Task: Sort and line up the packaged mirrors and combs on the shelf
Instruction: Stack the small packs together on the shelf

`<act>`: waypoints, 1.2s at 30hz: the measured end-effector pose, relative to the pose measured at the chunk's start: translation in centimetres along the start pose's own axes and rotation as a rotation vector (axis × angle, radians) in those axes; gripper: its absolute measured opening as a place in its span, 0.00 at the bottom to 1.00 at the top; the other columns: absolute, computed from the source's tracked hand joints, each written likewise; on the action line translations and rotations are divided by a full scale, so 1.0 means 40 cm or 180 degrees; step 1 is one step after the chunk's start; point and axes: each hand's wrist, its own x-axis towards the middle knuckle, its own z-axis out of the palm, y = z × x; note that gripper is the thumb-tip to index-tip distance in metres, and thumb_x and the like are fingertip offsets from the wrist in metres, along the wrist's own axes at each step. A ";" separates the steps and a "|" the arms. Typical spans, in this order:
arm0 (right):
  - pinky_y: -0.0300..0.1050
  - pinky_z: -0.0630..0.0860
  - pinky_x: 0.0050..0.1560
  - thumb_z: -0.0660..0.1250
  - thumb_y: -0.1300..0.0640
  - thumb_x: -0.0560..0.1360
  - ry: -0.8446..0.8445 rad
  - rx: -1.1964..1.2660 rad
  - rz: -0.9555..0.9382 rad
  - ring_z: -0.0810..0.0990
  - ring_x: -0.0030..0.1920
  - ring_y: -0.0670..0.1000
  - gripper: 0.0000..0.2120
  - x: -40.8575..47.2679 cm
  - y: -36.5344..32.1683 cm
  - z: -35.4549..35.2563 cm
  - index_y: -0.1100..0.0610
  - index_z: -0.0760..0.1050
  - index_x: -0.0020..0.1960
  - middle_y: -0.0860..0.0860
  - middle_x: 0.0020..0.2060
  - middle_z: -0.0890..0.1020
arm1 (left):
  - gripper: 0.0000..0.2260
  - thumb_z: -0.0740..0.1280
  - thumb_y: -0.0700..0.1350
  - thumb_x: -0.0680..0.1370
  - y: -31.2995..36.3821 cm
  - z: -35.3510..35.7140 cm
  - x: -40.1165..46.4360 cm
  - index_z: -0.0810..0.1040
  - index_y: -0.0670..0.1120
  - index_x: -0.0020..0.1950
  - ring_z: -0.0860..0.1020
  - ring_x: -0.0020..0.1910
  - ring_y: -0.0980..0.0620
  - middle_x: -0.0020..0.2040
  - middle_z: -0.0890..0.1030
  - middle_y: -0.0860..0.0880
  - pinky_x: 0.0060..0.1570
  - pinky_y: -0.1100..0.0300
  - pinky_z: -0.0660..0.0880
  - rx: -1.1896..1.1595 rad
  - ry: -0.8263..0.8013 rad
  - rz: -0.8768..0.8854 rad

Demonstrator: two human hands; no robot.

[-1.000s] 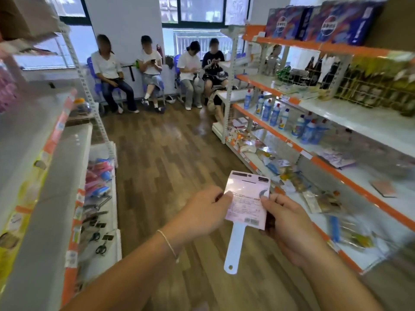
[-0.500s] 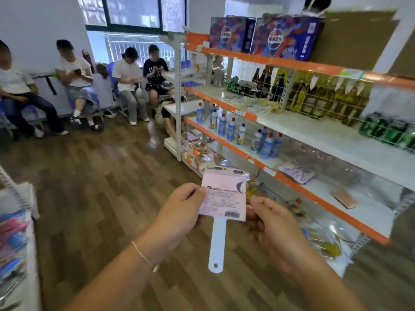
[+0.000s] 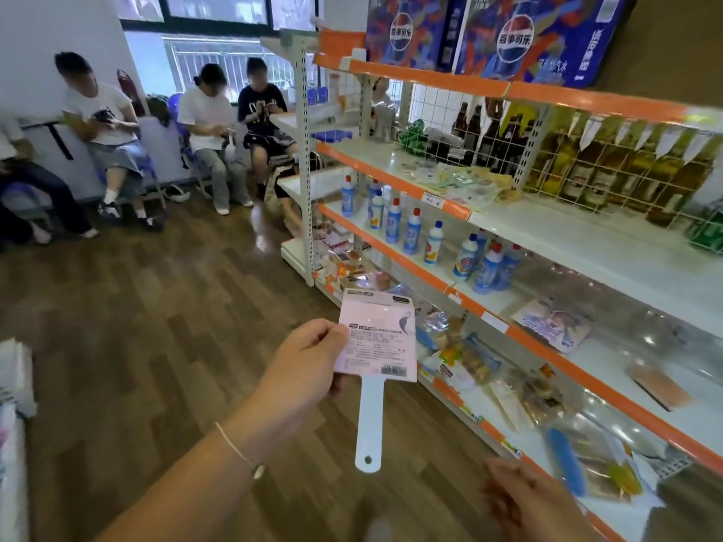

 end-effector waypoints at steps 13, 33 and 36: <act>0.42 0.78 0.40 0.61 0.51 0.80 0.0071 -0.0616 -0.1435 0.81 0.37 0.47 0.09 0.555 -0.636 0.128 0.52 0.78 0.51 0.50 0.41 0.84 | 0.12 0.58 0.45 0.83 0.180 0.087 0.618 0.78 0.42 0.48 0.72 0.27 0.55 0.33 0.80 0.47 0.26 0.62 0.71 0.0027 -0.0008 0.0209; 0.46 0.81 0.38 0.60 0.51 0.80 0.0155 -0.1263 -0.1679 0.83 0.42 0.47 0.14 1.121 -0.991 0.506 0.44 0.68 0.64 0.48 0.43 0.84 | 0.12 0.58 0.48 0.82 0.208 -0.054 1.443 0.79 0.47 0.46 0.75 0.30 0.55 0.36 0.82 0.48 0.32 0.62 0.72 0.0108 -0.0778 0.0079; 0.47 0.80 0.35 0.63 0.52 0.79 0.0213 -0.1061 -0.1567 0.82 0.37 0.52 0.15 1.199 -1.049 0.577 0.46 0.68 0.65 0.51 0.39 0.84 | 0.11 0.59 0.50 0.82 0.244 -0.104 1.564 0.78 0.48 0.47 0.77 0.32 0.53 0.39 0.82 0.46 0.34 0.63 0.74 0.0297 -0.0973 0.0071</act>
